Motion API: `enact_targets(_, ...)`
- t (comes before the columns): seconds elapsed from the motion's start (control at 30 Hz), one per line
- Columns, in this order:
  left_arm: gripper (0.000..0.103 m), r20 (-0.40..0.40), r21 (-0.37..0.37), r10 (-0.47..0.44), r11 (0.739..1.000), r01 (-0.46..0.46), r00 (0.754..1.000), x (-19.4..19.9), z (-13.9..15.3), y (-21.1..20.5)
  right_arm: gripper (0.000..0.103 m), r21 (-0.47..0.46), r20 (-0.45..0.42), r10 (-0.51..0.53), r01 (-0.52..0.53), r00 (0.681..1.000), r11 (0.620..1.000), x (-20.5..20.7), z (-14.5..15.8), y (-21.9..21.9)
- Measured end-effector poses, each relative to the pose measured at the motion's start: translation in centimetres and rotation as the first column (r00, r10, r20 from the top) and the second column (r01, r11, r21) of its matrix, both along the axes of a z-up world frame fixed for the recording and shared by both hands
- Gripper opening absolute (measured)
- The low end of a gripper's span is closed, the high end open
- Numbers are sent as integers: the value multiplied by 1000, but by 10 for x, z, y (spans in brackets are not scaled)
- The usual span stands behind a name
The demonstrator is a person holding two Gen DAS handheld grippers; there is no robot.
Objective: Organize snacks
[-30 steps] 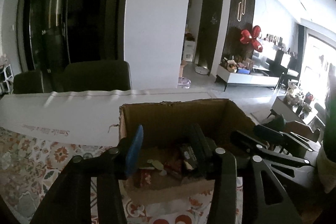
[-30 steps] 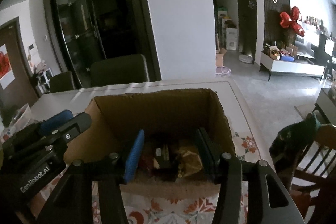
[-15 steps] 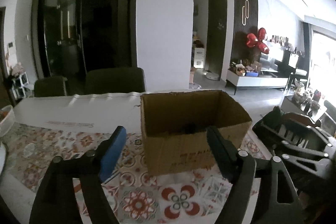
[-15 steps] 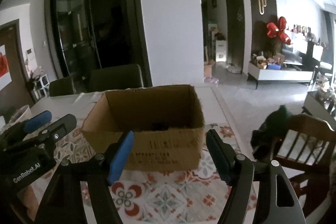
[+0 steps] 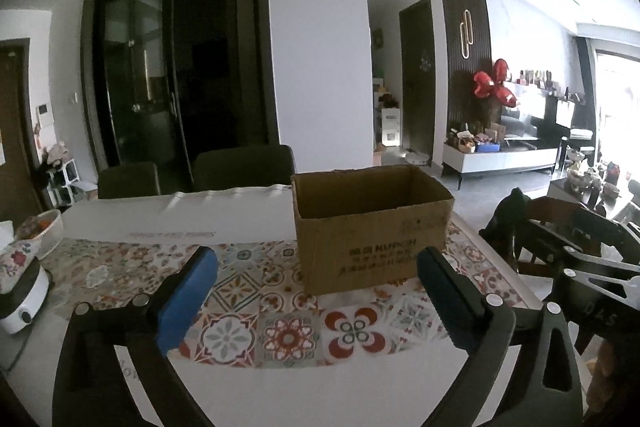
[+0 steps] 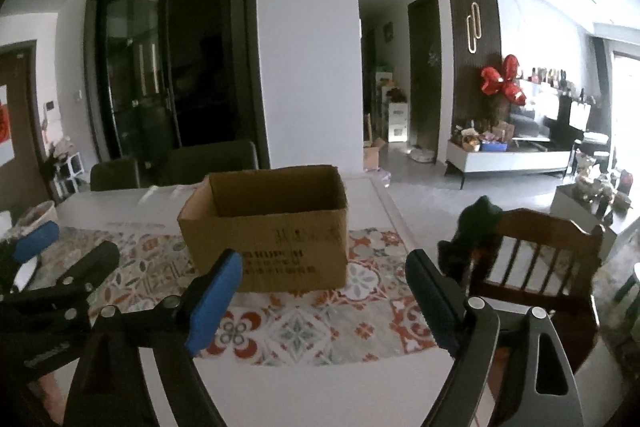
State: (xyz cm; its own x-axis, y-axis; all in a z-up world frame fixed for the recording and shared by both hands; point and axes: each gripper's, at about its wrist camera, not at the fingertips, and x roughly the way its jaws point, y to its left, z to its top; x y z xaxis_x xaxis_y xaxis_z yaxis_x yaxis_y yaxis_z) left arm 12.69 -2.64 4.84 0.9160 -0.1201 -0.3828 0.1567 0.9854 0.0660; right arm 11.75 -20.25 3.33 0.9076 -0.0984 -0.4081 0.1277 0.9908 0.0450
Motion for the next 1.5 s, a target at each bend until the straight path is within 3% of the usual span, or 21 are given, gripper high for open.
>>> enact_targets(0.57,103,66,28,19,999,-21,998,-68,10,4,86,-20,33,14,-14,999,1000,-76,-1,9)
enact_targets(1.5,103,58,5,6,1000,-6,998,-86,12,7,86,-17,67,24,-22,997,1000,-97,3,13)
